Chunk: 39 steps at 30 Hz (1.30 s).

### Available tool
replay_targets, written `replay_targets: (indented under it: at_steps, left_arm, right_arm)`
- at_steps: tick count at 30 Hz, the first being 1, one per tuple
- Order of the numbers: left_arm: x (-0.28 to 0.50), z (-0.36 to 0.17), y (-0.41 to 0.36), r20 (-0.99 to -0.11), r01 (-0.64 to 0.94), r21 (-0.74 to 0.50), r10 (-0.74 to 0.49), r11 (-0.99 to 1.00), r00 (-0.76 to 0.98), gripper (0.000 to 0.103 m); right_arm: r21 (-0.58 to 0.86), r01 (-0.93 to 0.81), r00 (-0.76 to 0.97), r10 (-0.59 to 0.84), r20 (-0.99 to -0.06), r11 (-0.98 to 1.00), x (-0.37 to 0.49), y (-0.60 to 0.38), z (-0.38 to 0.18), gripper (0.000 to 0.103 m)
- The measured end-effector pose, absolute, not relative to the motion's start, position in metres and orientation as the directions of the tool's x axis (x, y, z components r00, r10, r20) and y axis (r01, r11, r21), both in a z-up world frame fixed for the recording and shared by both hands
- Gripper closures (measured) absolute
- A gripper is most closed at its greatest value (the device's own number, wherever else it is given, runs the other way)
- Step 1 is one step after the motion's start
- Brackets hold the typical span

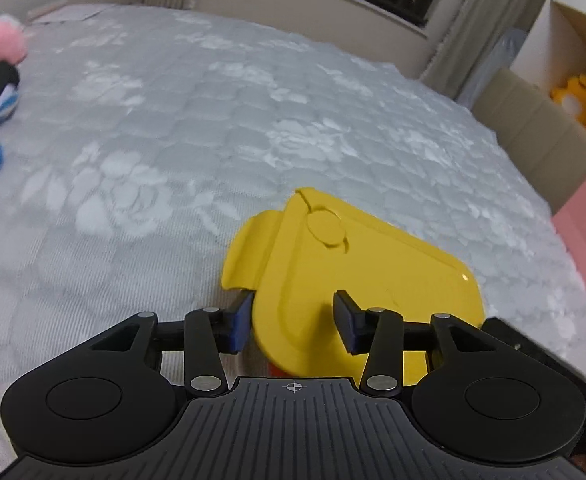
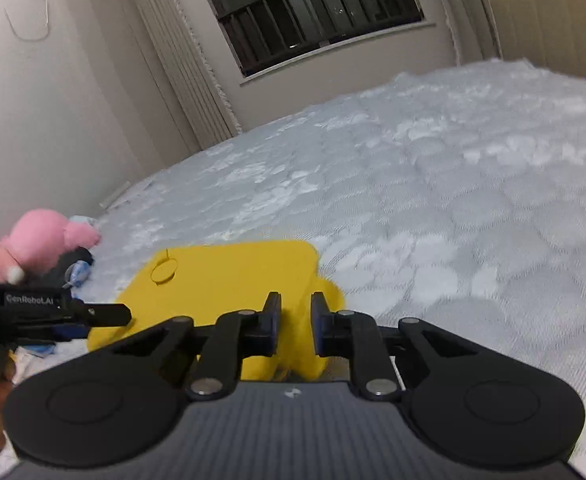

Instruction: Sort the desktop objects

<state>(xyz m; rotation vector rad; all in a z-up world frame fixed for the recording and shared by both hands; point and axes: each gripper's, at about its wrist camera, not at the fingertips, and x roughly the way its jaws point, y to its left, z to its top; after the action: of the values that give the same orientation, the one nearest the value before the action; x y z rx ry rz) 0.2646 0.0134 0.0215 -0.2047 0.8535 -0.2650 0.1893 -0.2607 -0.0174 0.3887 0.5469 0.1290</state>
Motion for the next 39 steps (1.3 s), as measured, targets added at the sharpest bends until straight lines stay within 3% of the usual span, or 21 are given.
replay_targets:
  at_steps: [8, 10, 12, 13, 16, 20, 23, 32, 39]
  left_arm:
    - [0.250, 0.014, 0.023, -0.707, 0.131, -0.326, -0.334, 0.936, 0.624, 0.052]
    - [0.249, 0.014, 0.026, -0.706, 0.131, -0.337, -0.342, 0.932, 0.620, 0.052]
    - [0.250, 0.013, 0.027, -0.707, 0.133, -0.334, -0.342, 0.933, 0.619, 0.051]
    - [0.251, 0.013, 0.027, -0.707, 0.132, -0.331, -0.338, 0.934, 0.621, 0.051]
    - [0.252, 0.011, 0.024, -0.708, 0.121, -0.316, -0.319, 0.941, 0.630, 0.050]
    - [0.245, 0.011, 0.016, -0.708, 0.126, -0.265, -0.282, 0.956, 0.647, 0.050]
    - [0.240, 0.012, 0.013, -0.706, 0.138, -0.244, -0.274, 0.960, 0.653, 0.049]
    - [0.236, 0.014, 0.010, -0.706, 0.175, -0.235, -0.291, 0.956, 0.646, 0.046]
    - [0.229, 0.031, 0.023, -0.672, 0.183, -0.256, -0.311, 0.949, 0.673, 0.045]
  right_arm:
    - [0.374, -0.055, 0.834, 0.249, -0.492, 0.926, 0.219, -0.253, -0.009, 0.085]
    - [0.447, -0.018, 0.835, 0.260, -0.486, 0.895, 0.210, -0.264, -0.005, 0.078]
    - [0.569, 0.001, 0.847, 0.301, -0.437, 0.823, 0.183, -0.286, -0.006, 0.050]
    - [0.616, 0.018, 0.851, 0.312, -0.424, 0.788, 0.170, -0.295, -0.010, 0.047]
    - [0.699, 0.055, 0.839, 0.347, -0.420, 0.713, 0.149, -0.310, -0.025, 0.048]
    - [0.701, 0.056, 0.805, 0.383, -0.453, 0.711, 0.166, -0.305, -0.036, 0.049]
    - [0.689, 0.038, 0.783, 0.406, -0.470, 0.724, 0.184, -0.294, -0.041, 0.063]
    - [0.601, 0.018, 0.788, 0.359, -0.501, 0.799, 0.203, -0.288, -0.031, 0.062]
    - [0.513, 0.020, 0.813, 0.284, -0.507, 0.858, 0.185, -0.281, -0.019, 0.054]
